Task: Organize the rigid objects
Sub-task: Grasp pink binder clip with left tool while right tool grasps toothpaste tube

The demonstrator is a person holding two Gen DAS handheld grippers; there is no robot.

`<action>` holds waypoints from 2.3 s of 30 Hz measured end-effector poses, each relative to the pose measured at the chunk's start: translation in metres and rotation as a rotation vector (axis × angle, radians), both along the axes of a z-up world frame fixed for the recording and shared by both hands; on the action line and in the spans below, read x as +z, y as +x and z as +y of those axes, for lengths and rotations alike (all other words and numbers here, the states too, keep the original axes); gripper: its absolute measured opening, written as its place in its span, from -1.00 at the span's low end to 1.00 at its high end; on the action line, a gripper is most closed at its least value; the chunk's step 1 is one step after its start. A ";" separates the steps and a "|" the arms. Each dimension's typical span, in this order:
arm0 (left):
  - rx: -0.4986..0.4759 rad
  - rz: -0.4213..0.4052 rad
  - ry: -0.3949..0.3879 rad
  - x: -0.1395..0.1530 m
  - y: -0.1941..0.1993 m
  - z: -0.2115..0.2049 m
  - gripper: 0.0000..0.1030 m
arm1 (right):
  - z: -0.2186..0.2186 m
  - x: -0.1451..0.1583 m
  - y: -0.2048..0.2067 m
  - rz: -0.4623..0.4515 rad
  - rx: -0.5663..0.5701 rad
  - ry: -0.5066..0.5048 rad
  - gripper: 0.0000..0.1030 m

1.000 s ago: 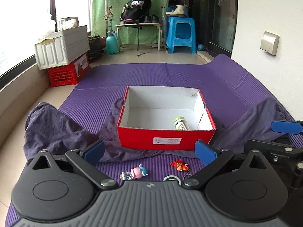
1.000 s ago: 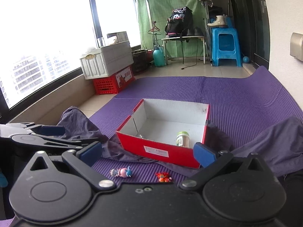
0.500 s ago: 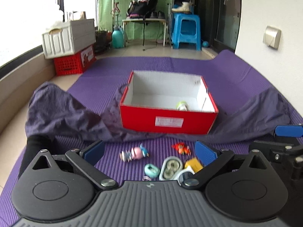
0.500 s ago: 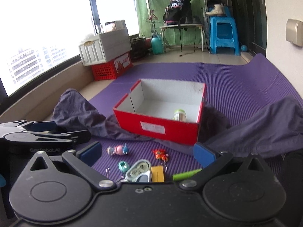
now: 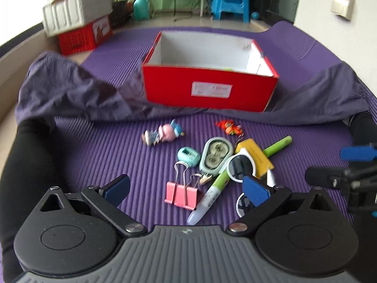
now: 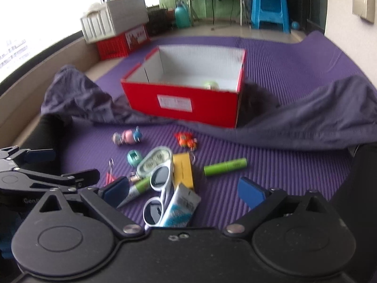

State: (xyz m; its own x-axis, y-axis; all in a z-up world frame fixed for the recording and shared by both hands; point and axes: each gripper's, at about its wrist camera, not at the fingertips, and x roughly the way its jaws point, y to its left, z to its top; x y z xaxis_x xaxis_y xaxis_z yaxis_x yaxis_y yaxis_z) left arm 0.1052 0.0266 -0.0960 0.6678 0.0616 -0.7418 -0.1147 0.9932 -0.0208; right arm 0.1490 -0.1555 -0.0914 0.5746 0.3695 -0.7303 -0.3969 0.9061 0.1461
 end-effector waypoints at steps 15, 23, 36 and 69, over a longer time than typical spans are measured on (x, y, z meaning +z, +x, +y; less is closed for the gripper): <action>0.003 0.111 0.001 -0.044 0.030 0.012 0.98 | 0.016 -0.062 0.007 0.174 0.039 -0.040 0.44; 0.063 0.195 -0.129 -0.068 0.049 0.038 0.98 | 0.013 -0.073 0.023 0.235 -0.011 0.013 0.31; -0.034 0.208 -0.093 -0.076 0.059 0.025 0.77 | 0.009 -0.089 0.026 0.314 -0.004 0.052 0.08; -0.040 0.151 -0.160 -0.062 0.050 0.033 -0.22 | 0.007 -0.080 0.019 0.268 -0.014 0.052 -0.25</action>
State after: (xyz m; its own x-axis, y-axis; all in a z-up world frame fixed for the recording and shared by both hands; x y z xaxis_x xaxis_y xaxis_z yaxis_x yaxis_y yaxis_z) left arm 0.1556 0.0596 -0.1581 0.5480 -0.0891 -0.8317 -0.0893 0.9824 -0.1641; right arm 0.1682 -0.1485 -0.1715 0.3687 0.4037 -0.8373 -0.3251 0.8999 0.2908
